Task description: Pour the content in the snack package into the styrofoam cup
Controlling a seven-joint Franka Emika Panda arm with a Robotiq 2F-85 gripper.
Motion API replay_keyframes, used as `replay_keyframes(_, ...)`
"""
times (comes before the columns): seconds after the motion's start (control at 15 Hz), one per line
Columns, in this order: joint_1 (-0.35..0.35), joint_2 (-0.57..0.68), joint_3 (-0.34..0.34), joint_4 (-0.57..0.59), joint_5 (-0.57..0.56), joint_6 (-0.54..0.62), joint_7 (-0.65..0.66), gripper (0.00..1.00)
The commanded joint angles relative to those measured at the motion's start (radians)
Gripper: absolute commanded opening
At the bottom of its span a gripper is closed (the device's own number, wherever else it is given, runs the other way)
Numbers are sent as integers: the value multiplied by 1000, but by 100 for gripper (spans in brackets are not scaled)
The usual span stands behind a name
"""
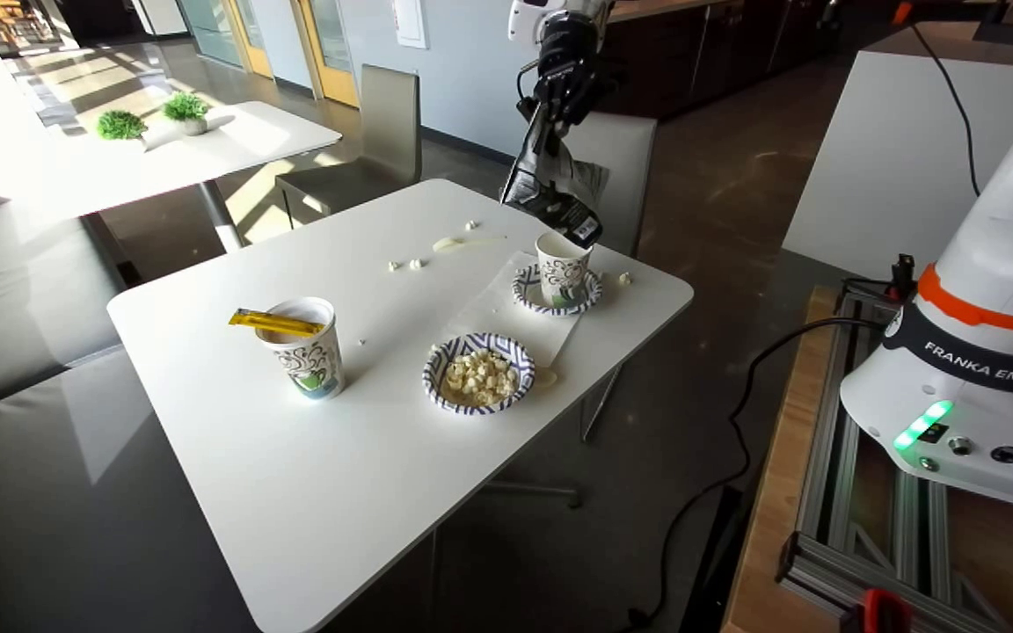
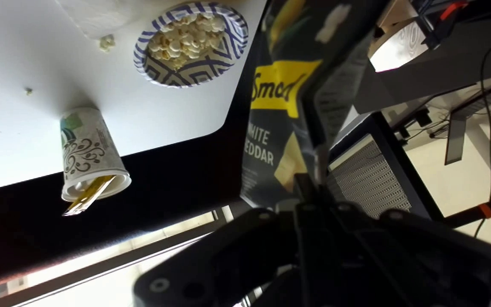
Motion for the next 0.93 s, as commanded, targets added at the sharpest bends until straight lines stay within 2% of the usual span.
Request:
replay_keyframes(0.0, 3, 17, 0, 8, 7, 48, 31, 0)
replay_keyframes(0.07, 11, 11, 1, 1, 11, 170, -25, 0)
replay_keyframes(0.13, -4, 29, 3, 25, 9, 31, 38, 0)
replay_keyframes(0.2, 11, 8, 3, -5, 12, 169, 12, 0)
replay_keyframes(0.27, 9, 9, 5, -5, 12, 151, 30, 0)
replay_keyframes(0.53, 36, -25, 16, -56, -7, 335, 27, 0)
replay_keyframes(0.87, 84, -104, 37, -162, -55, 536, 106, 0)
